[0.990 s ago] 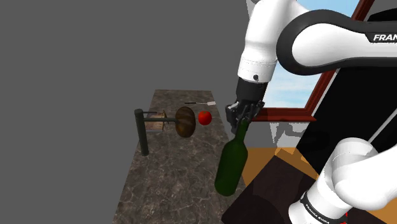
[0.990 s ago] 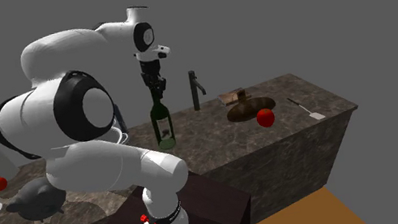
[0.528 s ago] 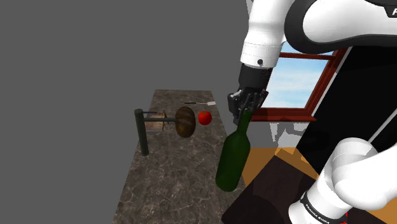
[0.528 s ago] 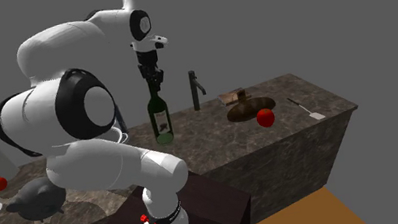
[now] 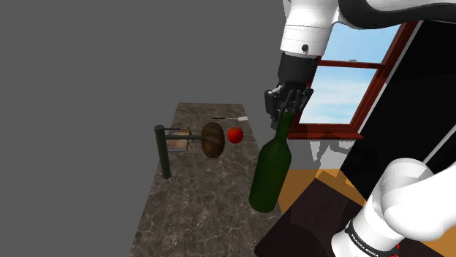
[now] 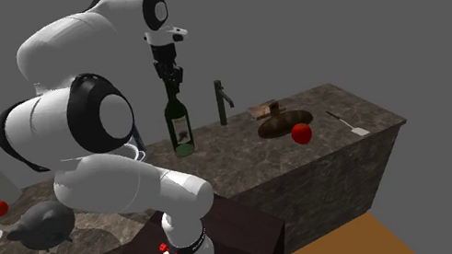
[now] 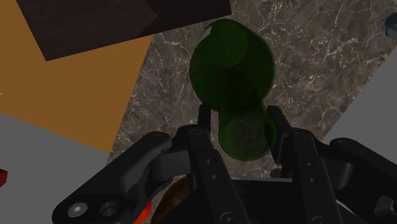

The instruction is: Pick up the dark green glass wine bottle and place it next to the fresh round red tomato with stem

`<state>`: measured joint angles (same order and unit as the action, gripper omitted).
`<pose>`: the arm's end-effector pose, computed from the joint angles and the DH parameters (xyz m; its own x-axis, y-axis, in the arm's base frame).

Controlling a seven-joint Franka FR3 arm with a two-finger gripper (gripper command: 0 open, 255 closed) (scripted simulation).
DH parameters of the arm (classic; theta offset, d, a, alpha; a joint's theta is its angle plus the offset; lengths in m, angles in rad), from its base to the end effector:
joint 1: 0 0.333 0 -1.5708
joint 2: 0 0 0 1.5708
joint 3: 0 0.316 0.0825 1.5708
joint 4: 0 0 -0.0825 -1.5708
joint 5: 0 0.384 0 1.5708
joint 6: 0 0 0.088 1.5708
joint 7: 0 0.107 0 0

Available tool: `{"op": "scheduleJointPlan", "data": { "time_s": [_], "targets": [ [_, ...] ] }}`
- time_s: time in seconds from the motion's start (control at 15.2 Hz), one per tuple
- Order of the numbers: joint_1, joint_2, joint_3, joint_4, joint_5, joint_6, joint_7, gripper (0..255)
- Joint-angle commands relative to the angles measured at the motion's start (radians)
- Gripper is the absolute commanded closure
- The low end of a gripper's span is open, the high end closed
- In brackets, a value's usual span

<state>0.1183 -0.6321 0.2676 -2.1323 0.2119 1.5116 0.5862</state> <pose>0.3084 0.1826 0.6292 0.9712 -0.2356 -0.0356 -0.2370 -0.9706 -0.0421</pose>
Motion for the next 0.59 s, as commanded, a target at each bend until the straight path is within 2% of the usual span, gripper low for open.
{"op": "scheduleJointPlan", "data": {
  "time_s": [0.0, 0.53],
  "targets": [
    [-0.001, 0.007, -0.002, 0.032, -0.003, -0.024, 0.003, 255],
    [-0.008, 0.05, -0.009, 0.174, -0.013, -0.124, 0.016, 255]
  ]
}}
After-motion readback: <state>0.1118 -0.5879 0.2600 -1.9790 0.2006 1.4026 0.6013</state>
